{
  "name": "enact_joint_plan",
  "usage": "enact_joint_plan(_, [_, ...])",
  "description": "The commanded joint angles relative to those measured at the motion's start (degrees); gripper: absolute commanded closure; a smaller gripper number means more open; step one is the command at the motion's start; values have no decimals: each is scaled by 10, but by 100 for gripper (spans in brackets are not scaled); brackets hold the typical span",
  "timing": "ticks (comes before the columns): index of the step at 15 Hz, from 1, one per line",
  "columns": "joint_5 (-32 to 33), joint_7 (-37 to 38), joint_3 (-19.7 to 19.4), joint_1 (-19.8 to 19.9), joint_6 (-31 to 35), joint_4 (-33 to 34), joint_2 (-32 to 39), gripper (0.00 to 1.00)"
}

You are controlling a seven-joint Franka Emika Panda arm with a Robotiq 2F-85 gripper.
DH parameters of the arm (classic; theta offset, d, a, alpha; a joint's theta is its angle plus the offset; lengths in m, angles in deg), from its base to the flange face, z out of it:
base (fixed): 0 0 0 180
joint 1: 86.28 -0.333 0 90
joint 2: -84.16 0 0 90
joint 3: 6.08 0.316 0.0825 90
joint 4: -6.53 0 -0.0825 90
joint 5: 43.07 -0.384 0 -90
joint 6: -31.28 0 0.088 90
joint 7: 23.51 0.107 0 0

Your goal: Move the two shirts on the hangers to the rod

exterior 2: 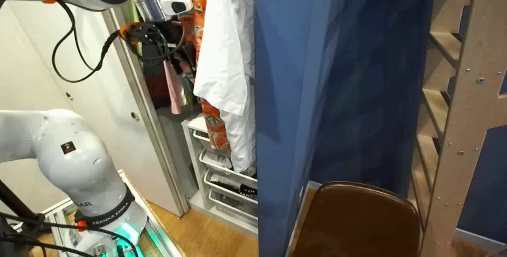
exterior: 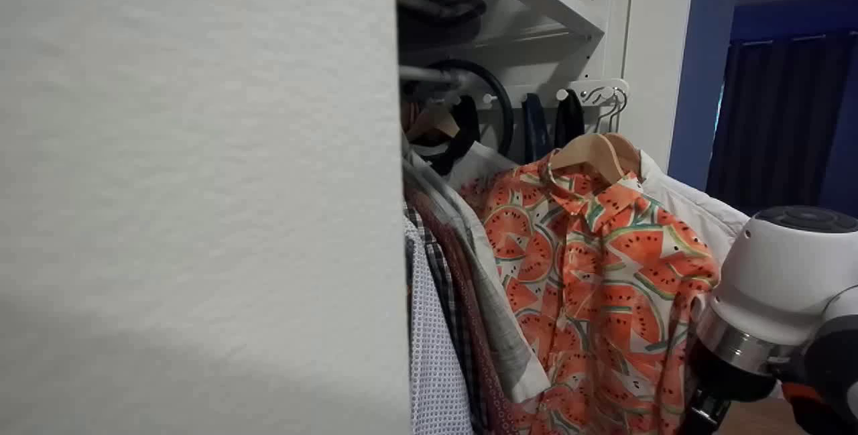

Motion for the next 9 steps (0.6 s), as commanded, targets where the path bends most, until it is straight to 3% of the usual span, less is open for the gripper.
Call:
enact_joint_plan(1, [3,3,-3,-5,-1,1,1,0])
enact_joint_plan(5, [3,3,-3,-5,-1,1,1,0])
enact_joint_plan(9, [18,-61,-39,-8,-31,11,-40,0])
